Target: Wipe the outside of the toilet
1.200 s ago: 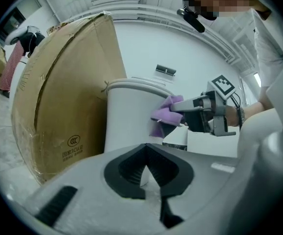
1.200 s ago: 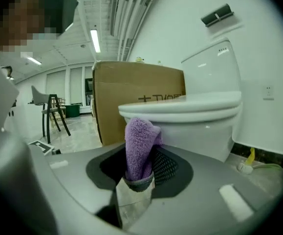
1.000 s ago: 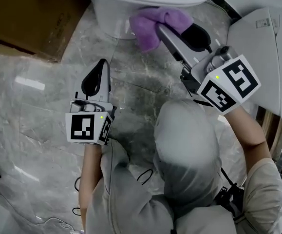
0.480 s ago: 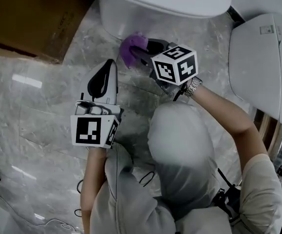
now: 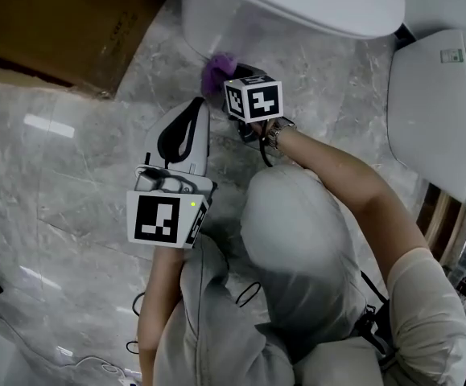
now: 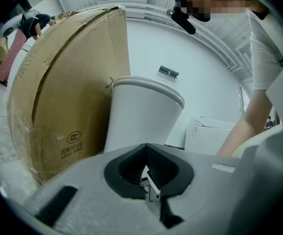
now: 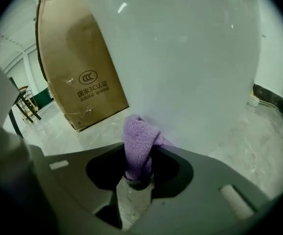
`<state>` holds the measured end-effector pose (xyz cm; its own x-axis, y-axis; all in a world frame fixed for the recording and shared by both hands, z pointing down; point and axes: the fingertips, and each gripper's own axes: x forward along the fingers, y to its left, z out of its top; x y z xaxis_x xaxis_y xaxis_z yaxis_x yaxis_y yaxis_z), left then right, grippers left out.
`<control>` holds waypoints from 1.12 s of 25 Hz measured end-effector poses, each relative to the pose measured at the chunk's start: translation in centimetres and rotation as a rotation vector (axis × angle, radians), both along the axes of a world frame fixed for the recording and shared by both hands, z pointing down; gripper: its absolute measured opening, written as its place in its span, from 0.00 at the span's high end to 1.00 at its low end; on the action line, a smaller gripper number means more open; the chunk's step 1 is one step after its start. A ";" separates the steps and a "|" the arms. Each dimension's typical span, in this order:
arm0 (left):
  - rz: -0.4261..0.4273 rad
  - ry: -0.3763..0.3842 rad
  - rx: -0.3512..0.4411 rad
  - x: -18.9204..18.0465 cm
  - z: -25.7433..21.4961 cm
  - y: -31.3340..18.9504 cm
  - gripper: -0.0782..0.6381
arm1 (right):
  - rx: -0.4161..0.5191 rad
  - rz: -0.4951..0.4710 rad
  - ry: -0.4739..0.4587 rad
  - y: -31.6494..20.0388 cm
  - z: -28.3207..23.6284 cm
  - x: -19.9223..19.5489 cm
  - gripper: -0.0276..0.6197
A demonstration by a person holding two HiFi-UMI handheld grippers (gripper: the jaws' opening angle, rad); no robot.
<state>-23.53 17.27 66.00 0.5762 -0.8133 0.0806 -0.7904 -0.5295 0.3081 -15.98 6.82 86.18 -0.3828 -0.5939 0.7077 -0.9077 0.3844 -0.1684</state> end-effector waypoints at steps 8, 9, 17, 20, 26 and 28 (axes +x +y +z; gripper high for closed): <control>-0.094 -0.006 0.005 -2.7 -0.2 0.4 0.88 | 0.038 -0.067 -0.075 0.2 -4.7 -0.2 0.75; -0.105 -0.002 0.008 -3.0 -0.3 0.4 0.88 | 0.066 -0.093 -0.084 0.3 -6.0 -0.4 0.75; -0.116 -0.033 0.060 -2.3 -1.7 1.4 0.88 | 0.176 -0.199 -0.200 1.5 -15.7 -0.8 0.75; -0.103 -0.055 0.068 -1.7 -2.0 1.6 0.88 | 0.201 -0.225 -0.243 2.1 -19.3 -0.6 0.75; -0.095 -0.073 0.071 -0.9 -1.8 2.3 0.88 | 0.301 -0.314 -0.262 4.1 -24.9 -0.5 0.75; -0.087 -0.077 0.075 -0.6 -1.9 2.3 0.88 | 0.336 -0.345 -0.273 4.8 -26.6 -0.6 0.75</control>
<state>-24.16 19.59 64.08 0.4974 -0.8655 0.0589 -0.8544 -0.4770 0.2063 -16.55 11.58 59.59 -0.7381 -0.5777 0.3486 -0.6602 0.7251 -0.1962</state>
